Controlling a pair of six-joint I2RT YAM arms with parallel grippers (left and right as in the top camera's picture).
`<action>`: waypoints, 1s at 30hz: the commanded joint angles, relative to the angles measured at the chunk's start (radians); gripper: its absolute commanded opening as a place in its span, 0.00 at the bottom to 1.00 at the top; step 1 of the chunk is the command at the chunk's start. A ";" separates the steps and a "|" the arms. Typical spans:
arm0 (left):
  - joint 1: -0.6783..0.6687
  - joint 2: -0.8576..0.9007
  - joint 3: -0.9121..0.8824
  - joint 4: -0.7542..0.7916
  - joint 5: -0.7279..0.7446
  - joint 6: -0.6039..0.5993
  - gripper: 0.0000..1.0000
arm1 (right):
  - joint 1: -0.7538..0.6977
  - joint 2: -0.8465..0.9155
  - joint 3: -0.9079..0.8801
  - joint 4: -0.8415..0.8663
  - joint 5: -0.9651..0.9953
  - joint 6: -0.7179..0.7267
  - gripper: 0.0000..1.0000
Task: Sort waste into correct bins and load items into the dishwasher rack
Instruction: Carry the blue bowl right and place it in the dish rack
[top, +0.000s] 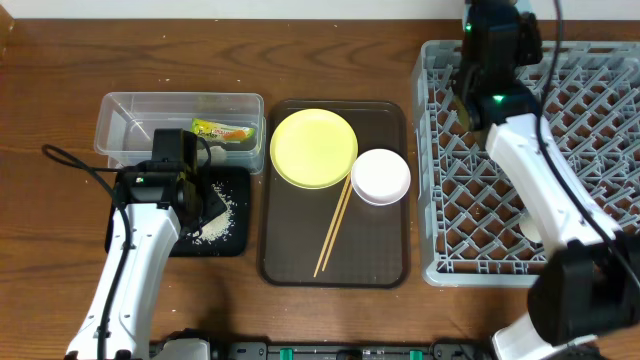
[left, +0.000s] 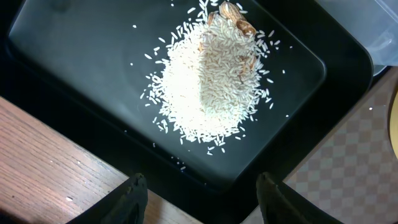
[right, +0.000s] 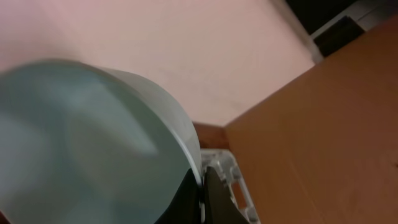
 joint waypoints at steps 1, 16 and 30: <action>0.005 -0.008 0.000 0.000 -0.019 -0.010 0.59 | -0.005 0.065 0.010 0.010 0.082 -0.032 0.01; 0.005 -0.008 0.000 0.019 -0.019 -0.010 0.59 | 0.030 0.205 0.010 -0.145 0.166 0.130 0.01; 0.005 -0.008 0.000 0.018 -0.019 -0.010 0.59 | 0.121 0.204 0.010 -0.544 -0.014 0.484 0.19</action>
